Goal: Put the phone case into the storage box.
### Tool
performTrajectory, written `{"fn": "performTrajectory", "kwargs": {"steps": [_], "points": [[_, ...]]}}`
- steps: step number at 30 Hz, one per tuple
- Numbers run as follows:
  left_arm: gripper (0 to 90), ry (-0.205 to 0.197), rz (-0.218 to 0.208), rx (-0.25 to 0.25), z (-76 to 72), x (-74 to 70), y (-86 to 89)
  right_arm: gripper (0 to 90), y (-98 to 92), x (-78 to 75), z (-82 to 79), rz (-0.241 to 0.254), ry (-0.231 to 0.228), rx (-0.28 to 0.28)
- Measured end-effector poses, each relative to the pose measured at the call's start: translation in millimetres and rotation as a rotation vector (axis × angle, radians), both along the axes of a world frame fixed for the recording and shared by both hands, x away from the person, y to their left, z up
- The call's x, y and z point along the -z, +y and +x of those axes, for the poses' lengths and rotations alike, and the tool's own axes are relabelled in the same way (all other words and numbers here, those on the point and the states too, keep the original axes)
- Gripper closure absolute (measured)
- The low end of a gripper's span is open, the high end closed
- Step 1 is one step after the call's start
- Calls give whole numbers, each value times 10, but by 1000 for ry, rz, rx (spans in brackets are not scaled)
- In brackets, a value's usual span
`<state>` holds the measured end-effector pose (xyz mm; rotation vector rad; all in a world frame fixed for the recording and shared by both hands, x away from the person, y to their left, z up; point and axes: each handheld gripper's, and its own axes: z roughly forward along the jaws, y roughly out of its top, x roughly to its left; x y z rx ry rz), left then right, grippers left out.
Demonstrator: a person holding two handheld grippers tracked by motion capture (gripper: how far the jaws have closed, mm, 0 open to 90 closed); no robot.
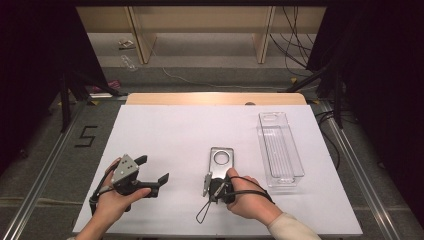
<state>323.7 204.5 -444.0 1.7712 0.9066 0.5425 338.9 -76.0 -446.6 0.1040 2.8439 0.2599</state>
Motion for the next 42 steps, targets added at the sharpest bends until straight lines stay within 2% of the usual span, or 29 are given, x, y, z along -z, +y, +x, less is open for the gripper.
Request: {"fn": "performTrajectory", "kwargs": {"steps": [25,42], "points": [[36,-1,-1,-1,0,1,-2,891,-26,-88,6,31,-23,6],[37,-1,0,0,1,-1,5,893,-75,-163,24,150,-46,31]]}}
